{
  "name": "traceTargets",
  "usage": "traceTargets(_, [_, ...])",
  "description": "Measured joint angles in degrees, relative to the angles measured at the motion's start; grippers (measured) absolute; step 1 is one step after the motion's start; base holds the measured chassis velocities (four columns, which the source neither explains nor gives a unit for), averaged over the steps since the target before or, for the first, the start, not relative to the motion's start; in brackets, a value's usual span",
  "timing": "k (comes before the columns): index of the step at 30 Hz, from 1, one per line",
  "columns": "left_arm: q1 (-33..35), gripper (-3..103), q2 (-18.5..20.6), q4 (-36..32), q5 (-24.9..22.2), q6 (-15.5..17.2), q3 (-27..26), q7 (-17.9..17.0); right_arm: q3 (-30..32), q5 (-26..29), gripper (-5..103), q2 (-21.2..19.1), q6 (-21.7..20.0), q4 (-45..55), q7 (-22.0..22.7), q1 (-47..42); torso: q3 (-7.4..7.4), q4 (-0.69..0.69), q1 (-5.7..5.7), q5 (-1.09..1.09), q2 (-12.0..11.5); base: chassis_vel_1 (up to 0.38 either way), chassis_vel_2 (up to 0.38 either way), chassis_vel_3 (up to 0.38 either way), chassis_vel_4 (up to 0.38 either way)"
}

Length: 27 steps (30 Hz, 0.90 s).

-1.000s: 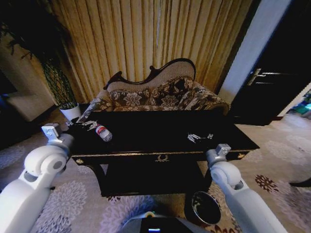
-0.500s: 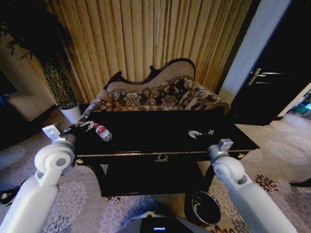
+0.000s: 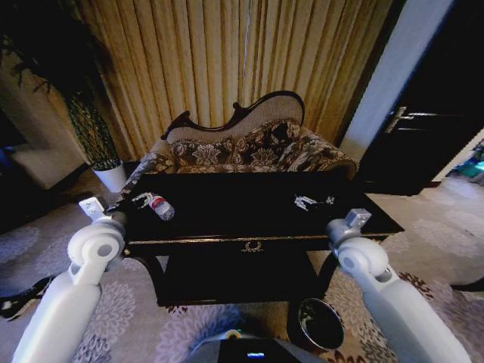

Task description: Move to the front of the table and place the trash on the table into the trash bin.

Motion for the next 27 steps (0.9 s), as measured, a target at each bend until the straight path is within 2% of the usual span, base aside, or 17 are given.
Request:
traceTargets(3, [-0.5, 100, -0.4, 0.2, -0.2, -0.1, 0.4, -0.1, 0.0, 0.5, 100, -0.7, -0.1, 0.0, 0.1, 0.3, 0.00, 0.00, 0.00, 0.00, 0.0, 0.000, 0.000, 0.000, 0.000])
traceTargets(9, [-1.2, 100, -2.0, 1.1, -1.5, -0.1, 1.7, -2.9, 0.6, 0.6, 100, -1.6, -0.1, -0.5, 0.2, 0.3, 0.00, 0.00, 0.00, 0.00, 0.0, 0.000, 0.000, 0.000, 0.000])
traceTargets(14, [-4.5, 100, -1.9, 2.9, -6.6, -0.3, 3.2, -8.2, 0.9, 0.1, 100, -1.4, 0.0, -0.8, 0.2, 0.0, 0.00, 0.00, 0.00, 0.01, 0.0, 0.000, 0.000, 0.000, 0.000])
traceTargets(16, [-5.0, 100, -1.8, 3.0, -7.2, -0.3, 3.6, -9.0, 0.9, 0.0, 100, -1.4, 0.0, -0.8, 0.2, -0.1, 0.00, -0.01, 0.00, 0.01, 0.0, 0.000, 0.000, 0.000, 0.000])
traceTargets(17, [-6.0, 100, -1.7, 3.3, -8.8, -0.3, 4.4, -11.0, 0.9, -0.1, 100, -1.4, 0.1, -0.8, 0.2, -0.1, 0.00, 0.00, 0.00, 0.01, 0.0, 0.000, 0.000, 0.000, 0.000])
traceTargets(18, [-6.0, 100, -1.7, 3.3, -8.8, -0.3, 4.4, -11.0, 0.9, -0.1, 100, -1.4, 0.1, -0.8, 0.2, -0.1, 0.00, 0.00, 0.00, 0.01, 0.0, 0.000, 0.000, 0.000, 0.000])
traceTargets(20, [-7.0, 100, -1.7, 3.5, -10.8, -0.3, 5.3, -13.5, 0.9, -0.2, 100, -1.4, 0.1, -0.9, 0.2, -0.1, 0.00, 0.00, 0.00, 0.01, 0.0, 0.000, 0.000, 0.000, 0.000])
traceTargets(21, [-7.9, 100, -1.7, 3.6, -12.9, -0.3, 6.3, -15.9, 0.9, -0.2, 100, -1.3, 0.1, -0.9, 0.2, -0.1, 0.00, -0.01, 0.00, 0.00, 0.0, 0.000, 0.000, 0.000, 0.000])
traceTargets(27, [-9.2, 100, -2.0, 4.3, -14.5, -0.3, 8.8, -18.9, 1.0, -0.3, 100, -1.2, 0.2, -1.0, 0.2, -0.1, 0.00, -0.01, 0.00, 0.00, 0.0, 0.000, 0.000, 0.000, 0.000])
